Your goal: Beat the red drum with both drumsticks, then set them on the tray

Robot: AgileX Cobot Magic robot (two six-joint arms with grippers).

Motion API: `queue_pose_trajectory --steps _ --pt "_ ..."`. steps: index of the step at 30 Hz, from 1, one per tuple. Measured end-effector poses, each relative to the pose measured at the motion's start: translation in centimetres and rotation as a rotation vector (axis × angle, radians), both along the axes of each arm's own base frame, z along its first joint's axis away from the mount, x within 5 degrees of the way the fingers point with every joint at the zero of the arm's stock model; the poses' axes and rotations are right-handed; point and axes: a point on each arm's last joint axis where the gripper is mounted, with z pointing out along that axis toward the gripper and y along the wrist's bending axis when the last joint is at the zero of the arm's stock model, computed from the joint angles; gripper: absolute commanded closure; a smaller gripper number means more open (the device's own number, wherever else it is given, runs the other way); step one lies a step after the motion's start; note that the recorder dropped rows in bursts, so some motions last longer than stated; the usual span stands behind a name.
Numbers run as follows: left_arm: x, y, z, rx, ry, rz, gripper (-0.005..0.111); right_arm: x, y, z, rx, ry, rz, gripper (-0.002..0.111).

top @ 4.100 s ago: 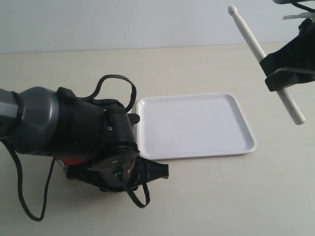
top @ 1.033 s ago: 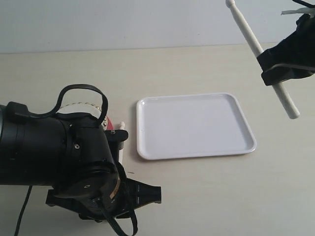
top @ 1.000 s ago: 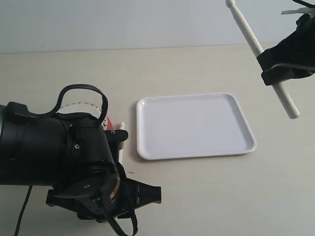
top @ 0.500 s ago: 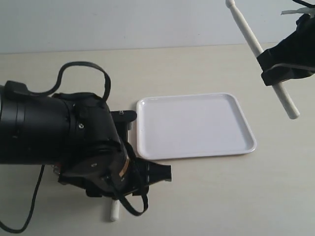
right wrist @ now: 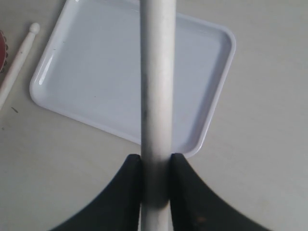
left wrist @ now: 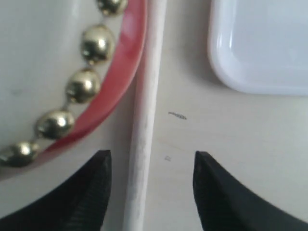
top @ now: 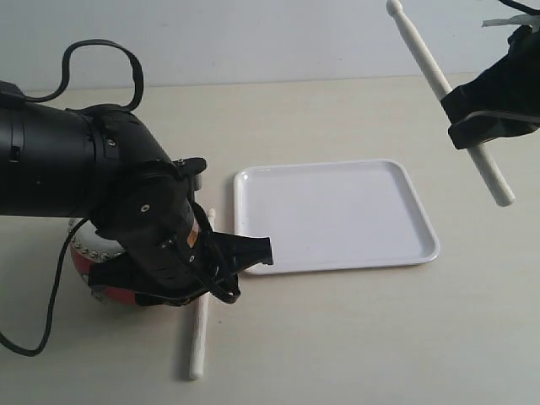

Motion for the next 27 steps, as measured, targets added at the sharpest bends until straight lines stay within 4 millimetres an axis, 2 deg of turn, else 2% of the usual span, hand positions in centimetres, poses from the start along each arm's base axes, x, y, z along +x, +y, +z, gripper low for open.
queue_pose_trajectory --steps 11,27 --pt "-0.9 0.8 -1.1 0.019 0.047 -0.005 0.056 0.0 0.0 0.0 0.000 0.000 0.000 0.108" --pt "-0.8 0.6 -2.3 0.031 0.057 -0.044 0.056 0.0 0.0 0.0 0.000 0.000 0.000 0.108"
